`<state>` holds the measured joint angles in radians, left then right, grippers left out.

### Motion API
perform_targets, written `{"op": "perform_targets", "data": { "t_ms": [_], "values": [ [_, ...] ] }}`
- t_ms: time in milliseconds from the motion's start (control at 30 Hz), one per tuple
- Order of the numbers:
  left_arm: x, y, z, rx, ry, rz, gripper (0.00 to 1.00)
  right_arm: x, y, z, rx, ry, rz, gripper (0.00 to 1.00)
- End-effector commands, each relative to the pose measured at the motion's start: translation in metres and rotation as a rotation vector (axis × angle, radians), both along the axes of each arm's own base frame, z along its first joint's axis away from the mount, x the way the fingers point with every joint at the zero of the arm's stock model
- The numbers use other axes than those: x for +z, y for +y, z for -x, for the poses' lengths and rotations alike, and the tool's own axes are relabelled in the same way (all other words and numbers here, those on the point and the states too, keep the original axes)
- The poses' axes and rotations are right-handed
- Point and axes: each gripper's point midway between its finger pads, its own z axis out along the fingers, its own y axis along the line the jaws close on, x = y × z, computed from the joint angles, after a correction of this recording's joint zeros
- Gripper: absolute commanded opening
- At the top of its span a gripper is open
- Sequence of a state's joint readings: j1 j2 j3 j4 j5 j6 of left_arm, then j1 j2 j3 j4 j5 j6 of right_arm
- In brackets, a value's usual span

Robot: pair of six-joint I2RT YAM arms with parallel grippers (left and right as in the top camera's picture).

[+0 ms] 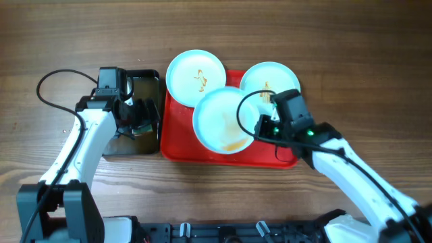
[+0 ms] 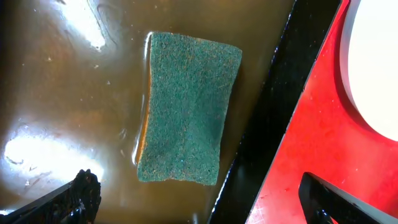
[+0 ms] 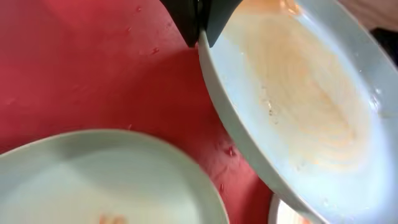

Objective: Clean dirty plates on tray and stack at the side
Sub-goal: 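Lift the bottom plate with the right gripper and carry it right of the tray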

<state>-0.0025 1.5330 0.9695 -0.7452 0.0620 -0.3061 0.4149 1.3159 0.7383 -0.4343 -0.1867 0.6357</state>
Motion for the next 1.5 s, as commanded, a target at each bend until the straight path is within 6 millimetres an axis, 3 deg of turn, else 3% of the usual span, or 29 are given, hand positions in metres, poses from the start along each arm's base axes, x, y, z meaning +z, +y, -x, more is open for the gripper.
{"op": "perform_targets", "data": {
  "t_ms": [0,67,167,367,533,667,767,867,1000,1133,1300,1400,1467],
  "values": [
    [0.002,-0.002,0.0,0.013,-0.005,0.017,1.0,0.014,-0.021,-0.008,-0.018,-0.079,0.127,0.04],
    [0.002,-0.002,0.0,0.013,-0.005,0.017,1.0,0.018,-0.041,-0.005,-0.049,-0.06,0.24,0.04],
    [0.002,-0.002,0.0,0.013,-0.005,0.017,1.0,0.045,-0.064,-0.014,-0.073,-0.097,0.387,0.04],
    [0.002,-0.002,0.0,0.013,-0.005,0.017,1.0,0.055,-0.084,-0.013,-0.11,-0.138,0.562,0.04],
    [0.002,-0.002,0.0,0.013,-0.005,0.017,1.0,0.067,-0.07,-0.01,-0.063,-0.229,0.679,0.04],
    [0.002,-0.002,0.0,0.013,-0.005,0.017,1.0,0.082,-0.07,-0.014,-0.037,-0.307,0.784,0.04],
    [0.002,-0.002,0.0,0.013,-0.005,0.017,1.0,0.103,-0.055,-0.025,0.081,-0.443,0.914,0.05],
    [0.002,-0.002,0.0,0.013,-0.005,0.017,1.0,0.13,-0.026,-0.034,0.258,-0.611,1.097,0.04],
    [0.002,-0.002,0.0,0.013,-0.005,0.017,1.0,0.129,0.01,-0.038,0.473,-0.689,1.25,0.04],
    [0.002,-0.002,0.0,0.013,-0.005,0.017,1.0,0.134,0.011,-0.041,0.424,-0.701,1.342,0.04],
    [0.002,-0.002,0.0,0.013,-0.005,0.017,1.0,0.148,0.013,-0.048,0.274,-0.761,1.278,0.04],
    [0.002,-0.002,0.0,0.013,-0.005,0.017,1.0,0.117,0.03,-0.045,0.261,-0.707,0.981,0.04],
    [0.002,-0.002,0.0,0.013,-0.005,0.017,1.0,0.094,0.029,-0.044,0.135,-0.595,0.731,0.04]
  ]
}}
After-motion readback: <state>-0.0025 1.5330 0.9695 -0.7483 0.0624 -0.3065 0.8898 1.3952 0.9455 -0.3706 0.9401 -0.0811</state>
